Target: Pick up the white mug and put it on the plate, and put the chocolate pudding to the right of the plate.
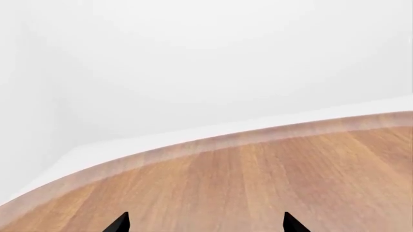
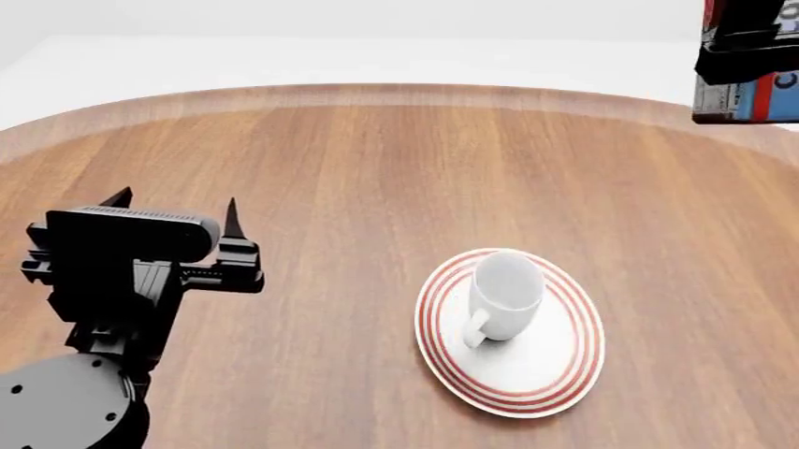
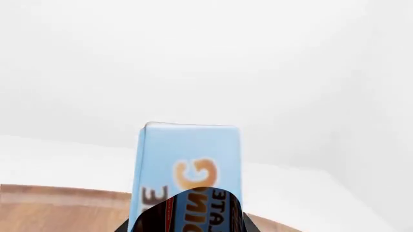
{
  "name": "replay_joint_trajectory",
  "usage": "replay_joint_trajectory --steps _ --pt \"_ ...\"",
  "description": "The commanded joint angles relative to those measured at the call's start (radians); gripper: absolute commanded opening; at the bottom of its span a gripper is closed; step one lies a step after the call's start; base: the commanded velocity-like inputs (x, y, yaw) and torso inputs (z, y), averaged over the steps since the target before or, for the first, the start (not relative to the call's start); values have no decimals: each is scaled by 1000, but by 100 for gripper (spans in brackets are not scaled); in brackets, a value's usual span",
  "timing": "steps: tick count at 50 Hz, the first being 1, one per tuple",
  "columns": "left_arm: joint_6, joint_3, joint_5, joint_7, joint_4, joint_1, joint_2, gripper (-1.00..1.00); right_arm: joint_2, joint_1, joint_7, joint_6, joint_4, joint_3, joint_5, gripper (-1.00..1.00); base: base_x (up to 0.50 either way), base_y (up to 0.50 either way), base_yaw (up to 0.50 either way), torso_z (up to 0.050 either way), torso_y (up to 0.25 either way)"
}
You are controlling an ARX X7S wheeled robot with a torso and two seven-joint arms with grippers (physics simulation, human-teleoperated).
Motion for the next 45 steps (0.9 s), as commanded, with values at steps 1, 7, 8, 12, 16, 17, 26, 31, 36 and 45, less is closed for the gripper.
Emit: replay_joint_trajectory --steps 1,7,8,12,16,17,26,31,36,45 --pt "-23 -26 9 23 3 -2 24 100 -152 127 -294 198 305 -69 -135 -100 0 0 0 0 0" --pt "-20 -25 12 27 -2 3 27 100 -197 202 -514 278 393 -166 -277 -100 0 0 0 0 0" --pt "-20 -25 14 30 -7 3 30 100 -210 220 -542 295 423 -184 -303 -100 0 0 0 0 0" --pt "-23 -27 12 31 -8 1 31 100 -236 241 -617 310 480 -218 -350 -100 0 0 0 0 0" --pt "-20 -26 15 29 -4 6 29 100 -239 228 -678 300 477 -240 -364 -100 0 0 0 0 0" --pt "-15 -25 16 32 -9 10 29 100 -246 216 -671 294 498 -235 -357 -100 0 0 0 0 0" --pt "-15 -25 17 33 -15 14 34 100 -302 142 -660 253 656 -200 -310 -100 0 0 0 0 0" --pt "-14 -27 16 34 -15 15 33 100 -318 106 -639 244 713 -178 -278 -100 0 0 0 0 0" --pt "-8 -26 18 37 -21 22 33 100 -318 52 -605 225 740 -157 -242 -100 0 0 0 0 0" --pt "-6 -26 21 37 -23 29 38 100 -290 0 -576 217 742 -123 -182 -100 0 0 0 0 1"
